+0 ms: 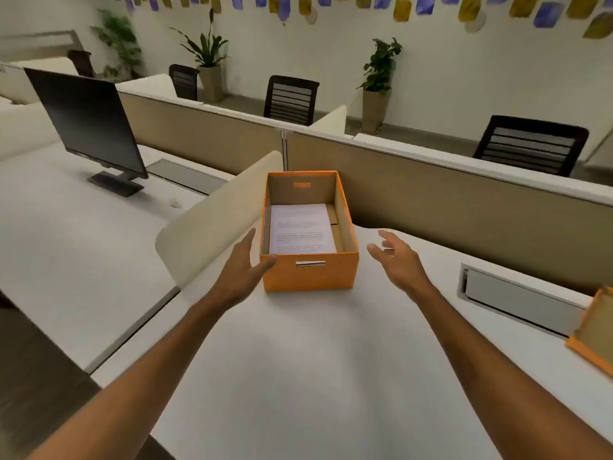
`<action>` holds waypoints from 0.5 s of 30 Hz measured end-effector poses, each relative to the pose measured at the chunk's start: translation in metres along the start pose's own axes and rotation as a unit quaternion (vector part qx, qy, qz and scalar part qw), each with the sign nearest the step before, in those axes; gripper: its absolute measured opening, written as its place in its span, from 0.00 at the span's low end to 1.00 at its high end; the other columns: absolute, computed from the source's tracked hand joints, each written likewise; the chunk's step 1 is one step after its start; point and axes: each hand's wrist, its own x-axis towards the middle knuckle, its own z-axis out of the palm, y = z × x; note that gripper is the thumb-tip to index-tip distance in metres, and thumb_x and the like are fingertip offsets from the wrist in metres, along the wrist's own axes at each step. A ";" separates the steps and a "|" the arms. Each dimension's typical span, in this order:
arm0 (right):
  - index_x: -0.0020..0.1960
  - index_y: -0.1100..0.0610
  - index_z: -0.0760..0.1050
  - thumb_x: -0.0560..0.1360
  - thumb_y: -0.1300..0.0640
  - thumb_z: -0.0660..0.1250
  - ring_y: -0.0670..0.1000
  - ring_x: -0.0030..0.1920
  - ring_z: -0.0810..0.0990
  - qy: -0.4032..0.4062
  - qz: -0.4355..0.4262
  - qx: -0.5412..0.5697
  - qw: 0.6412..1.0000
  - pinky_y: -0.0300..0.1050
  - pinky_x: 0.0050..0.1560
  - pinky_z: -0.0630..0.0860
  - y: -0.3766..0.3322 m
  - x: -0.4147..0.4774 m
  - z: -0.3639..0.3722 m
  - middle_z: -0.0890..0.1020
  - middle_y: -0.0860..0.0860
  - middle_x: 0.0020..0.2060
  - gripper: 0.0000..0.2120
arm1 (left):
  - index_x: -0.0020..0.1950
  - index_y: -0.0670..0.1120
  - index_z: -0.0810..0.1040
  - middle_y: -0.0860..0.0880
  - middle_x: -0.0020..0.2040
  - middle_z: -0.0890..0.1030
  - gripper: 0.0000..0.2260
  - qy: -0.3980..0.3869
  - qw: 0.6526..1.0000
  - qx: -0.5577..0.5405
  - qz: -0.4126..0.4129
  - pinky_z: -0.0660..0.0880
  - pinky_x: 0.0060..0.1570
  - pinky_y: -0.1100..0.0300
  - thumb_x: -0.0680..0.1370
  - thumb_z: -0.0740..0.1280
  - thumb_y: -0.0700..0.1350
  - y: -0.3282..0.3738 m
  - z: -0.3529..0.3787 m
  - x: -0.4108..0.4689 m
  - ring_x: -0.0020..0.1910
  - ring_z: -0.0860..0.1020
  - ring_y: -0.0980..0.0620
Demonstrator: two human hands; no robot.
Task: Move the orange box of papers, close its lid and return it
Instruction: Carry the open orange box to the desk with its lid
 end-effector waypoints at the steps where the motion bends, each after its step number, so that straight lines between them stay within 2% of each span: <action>1: 0.76 0.51 0.65 0.78 0.43 0.64 0.57 0.68 0.73 -0.002 0.017 -0.001 1.000 0.48 0.58 0.71 0.002 0.010 0.006 0.73 0.57 0.70 0.29 | 0.81 0.50 0.50 0.46 0.82 0.56 0.39 -0.002 1.000 -0.011 -0.010 0.59 0.75 0.42 0.77 0.64 0.62 -0.008 0.002 0.012 0.79 0.58 0.45; 3: 0.76 0.50 0.65 0.78 0.41 0.63 0.57 0.68 0.73 -0.011 0.052 0.008 0.999 0.48 0.58 0.71 0.010 0.030 0.018 0.73 0.57 0.70 0.29 | 0.81 0.50 0.50 0.47 0.82 0.56 0.40 -0.019 0.998 -0.029 -0.043 0.60 0.75 0.42 0.77 0.64 0.63 -0.025 0.005 0.033 0.79 0.58 0.46; 5: 0.76 0.47 0.63 0.78 0.40 0.62 0.57 0.69 0.72 -0.022 0.085 0.041 0.995 0.53 0.63 0.72 0.018 0.047 0.032 0.72 0.56 0.71 0.29 | 0.81 0.52 0.50 0.47 0.82 0.55 0.40 -0.042 0.990 -0.085 -0.107 0.60 0.75 0.42 0.76 0.64 0.65 -0.041 0.011 0.052 0.79 0.58 0.46; 7: 0.77 0.45 0.60 0.78 0.38 0.62 0.58 0.71 0.69 -0.029 0.108 0.075 0.991 0.60 0.67 0.70 0.026 0.063 0.045 0.68 0.55 0.74 0.30 | 0.81 0.54 0.48 0.47 0.82 0.53 0.40 -0.066 0.971 -0.163 -0.163 0.59 0.75 0.41 0.76 0.62 0.66 -0.054 0.017 0.067 0.80 0.56 0.46; 10: 0.77 0.43 0.59 0.78 0.37 0.60 0.61 0.74 0.65 -0.038 0.154 0.120 0.980 0.63 0.65 0.69 0.030 0.083 0.060 0.63 0.53 0.77 0.30 | 0.81 0.56 0.48 0.49 0.82 0.56 0.38 -0.089 0.938 -0.261 -0.210 0.61 0.74 0.42 0.77 0.60 0.67 -0.070 0.025 0.085 0.79 0.58 0.45; 13: 0.76 0.42 0.61 0.78 0.35 0.58 0.62 0.73 0.66 -0.061 0.192 0.154 0.967 0.65 0.64 0.68 0.036 0.095 0.068 0.64 0.50 0.77 0.29 | 0.79 0.58 0.57 0.52 0.78 0.65 0.32 -0.113 0.919 -0.300 -0.227 0.63 0.73 0.42 0.77 0.59 0.67 -0.081 0.029 0.097 0.76 0.64 0.45; 15: 0.75 0.41 0.64 0.77 0.34 0.57 0.61 0.71 0.68 -0.083 0.205 0.179 0.959 0.66 0.63 0.69 0.042 0.099 0.071 0.68 0.48 0.74 0.28 | 0.75 0.60 0.66 0.55 0.71 0.75 0.28 -0.136 0.919 -0.298 -0.217 0.67 0.71 0.43 0.77 0.60 0.66 -0.087 0.029 0.102 0.71 0.72 0.47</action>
